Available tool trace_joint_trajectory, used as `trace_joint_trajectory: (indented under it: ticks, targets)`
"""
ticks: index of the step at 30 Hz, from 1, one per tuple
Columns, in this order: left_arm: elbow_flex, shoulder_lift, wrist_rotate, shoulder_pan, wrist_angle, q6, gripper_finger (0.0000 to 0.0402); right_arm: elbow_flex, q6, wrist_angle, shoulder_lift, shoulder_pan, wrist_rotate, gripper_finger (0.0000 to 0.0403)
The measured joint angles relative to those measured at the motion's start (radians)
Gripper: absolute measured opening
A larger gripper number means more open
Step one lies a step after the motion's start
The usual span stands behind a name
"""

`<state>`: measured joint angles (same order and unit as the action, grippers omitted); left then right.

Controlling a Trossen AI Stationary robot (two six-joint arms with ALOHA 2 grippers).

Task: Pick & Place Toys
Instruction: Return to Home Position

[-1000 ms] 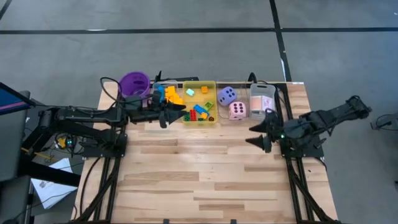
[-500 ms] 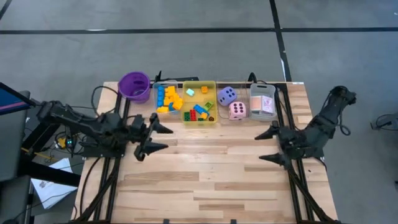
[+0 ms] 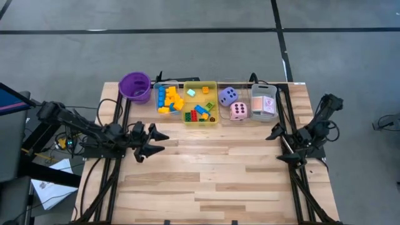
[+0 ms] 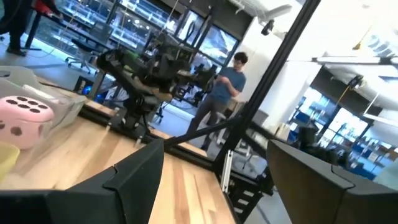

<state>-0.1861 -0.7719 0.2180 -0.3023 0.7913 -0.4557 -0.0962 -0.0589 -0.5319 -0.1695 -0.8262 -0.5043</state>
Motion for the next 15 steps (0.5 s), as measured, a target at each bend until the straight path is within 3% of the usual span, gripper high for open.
trace_joint_trajectory:
  ticks: [6, 10, 15]
  targets:
    - [0.099, 0.0, 0.0, 0.0, 0.113, -0.046, 0.0278, 0.088, 0.057, 0.092, 0.168, 0.042, 0.008, 0.0379]
    - [0.177, -0.001, -0.001, 0.012, 0.2, -0.096, 0.0278, 0.088, 0.16, 0.198, 0.167, 0.099, -0.005, 0.0379]
    - [0.179, -0.008, -0.012, 0.098, 0.149, -0.128, 0.0278, 0.088, 0.314, 0.343, 0.167, 0.227, -0.003, 0.0379]
